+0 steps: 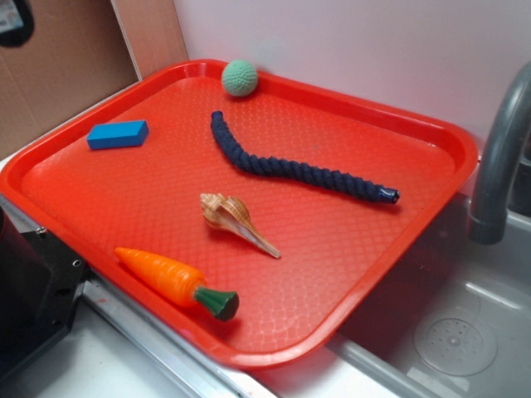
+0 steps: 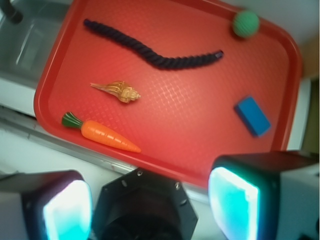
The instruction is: Grab the shell.
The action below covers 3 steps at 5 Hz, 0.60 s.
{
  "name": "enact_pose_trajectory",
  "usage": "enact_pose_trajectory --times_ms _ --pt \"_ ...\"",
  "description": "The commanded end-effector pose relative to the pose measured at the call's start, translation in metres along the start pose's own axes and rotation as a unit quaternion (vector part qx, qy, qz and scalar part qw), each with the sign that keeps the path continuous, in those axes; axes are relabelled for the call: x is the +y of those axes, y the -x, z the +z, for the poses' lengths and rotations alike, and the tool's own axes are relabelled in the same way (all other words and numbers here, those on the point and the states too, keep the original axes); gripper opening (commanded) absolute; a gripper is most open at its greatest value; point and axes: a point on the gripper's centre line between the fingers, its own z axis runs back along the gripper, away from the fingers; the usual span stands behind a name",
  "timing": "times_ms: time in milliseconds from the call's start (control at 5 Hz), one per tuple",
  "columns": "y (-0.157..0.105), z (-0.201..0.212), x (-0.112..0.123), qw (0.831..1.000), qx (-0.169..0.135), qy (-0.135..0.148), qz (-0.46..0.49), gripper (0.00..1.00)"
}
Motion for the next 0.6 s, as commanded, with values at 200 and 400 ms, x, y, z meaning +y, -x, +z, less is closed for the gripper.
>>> enact_pose_trajectory --times_ms 200,400 --pt "-0.038 -0.050 -0.011 0.958 -0.062 0.018 -0.280 1.00" --pt "-0.045 -0.072 -0.015 0.943 -0.064 0.004 -0.327 1.00"
